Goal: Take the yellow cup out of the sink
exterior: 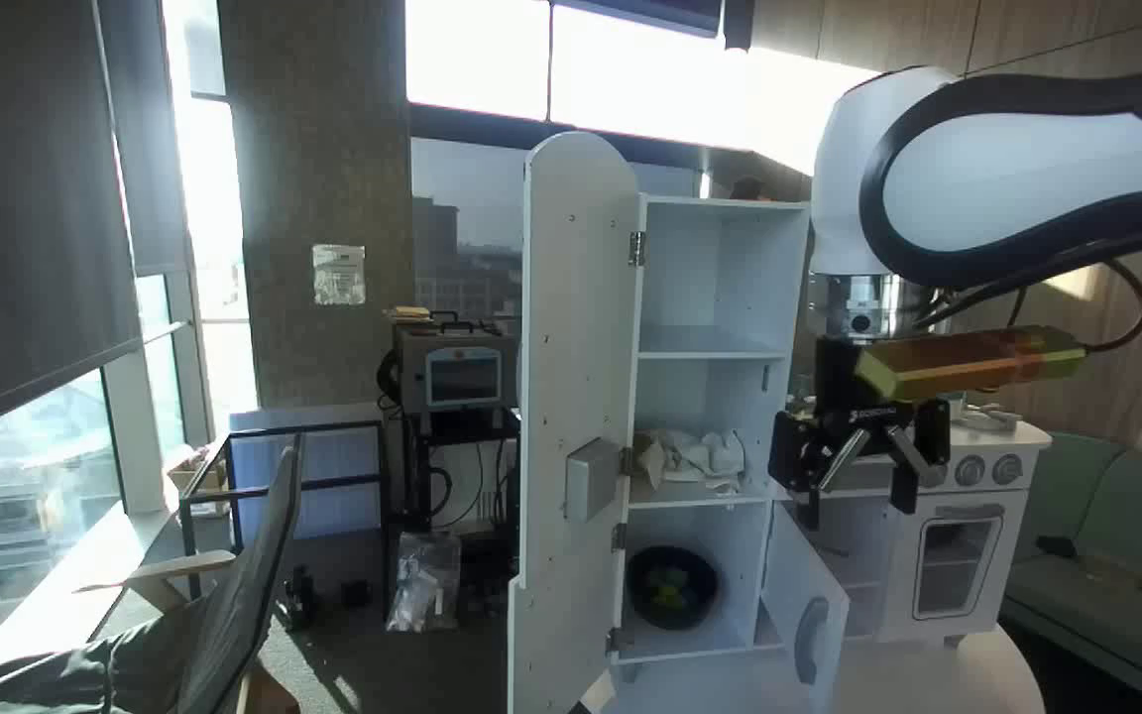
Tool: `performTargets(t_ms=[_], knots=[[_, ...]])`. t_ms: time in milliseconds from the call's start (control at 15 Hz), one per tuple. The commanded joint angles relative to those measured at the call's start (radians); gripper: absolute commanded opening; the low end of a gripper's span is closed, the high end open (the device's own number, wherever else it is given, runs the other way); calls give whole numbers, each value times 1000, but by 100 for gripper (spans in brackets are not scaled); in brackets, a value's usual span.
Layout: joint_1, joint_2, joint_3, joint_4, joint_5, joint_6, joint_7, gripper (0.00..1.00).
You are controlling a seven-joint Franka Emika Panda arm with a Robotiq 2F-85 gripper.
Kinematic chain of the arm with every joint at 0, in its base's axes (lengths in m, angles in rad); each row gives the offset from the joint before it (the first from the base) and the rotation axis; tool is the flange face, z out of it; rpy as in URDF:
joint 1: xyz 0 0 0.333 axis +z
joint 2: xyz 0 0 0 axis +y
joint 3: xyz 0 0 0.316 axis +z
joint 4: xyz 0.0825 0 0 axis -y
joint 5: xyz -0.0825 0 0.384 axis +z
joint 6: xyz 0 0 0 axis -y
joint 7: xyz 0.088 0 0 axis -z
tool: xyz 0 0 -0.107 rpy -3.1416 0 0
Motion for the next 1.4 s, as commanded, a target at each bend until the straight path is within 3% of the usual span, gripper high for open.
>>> performTargets(t_ms=[0,667,1000,1333], knots=[[10,2,-7,6,-5,-2,5,100],[9,-1,-7,16,-5,-2,5,100],[57,54,-3,-65,125,162,-9,100],[38,161,6,-82,86,401,12,100]])
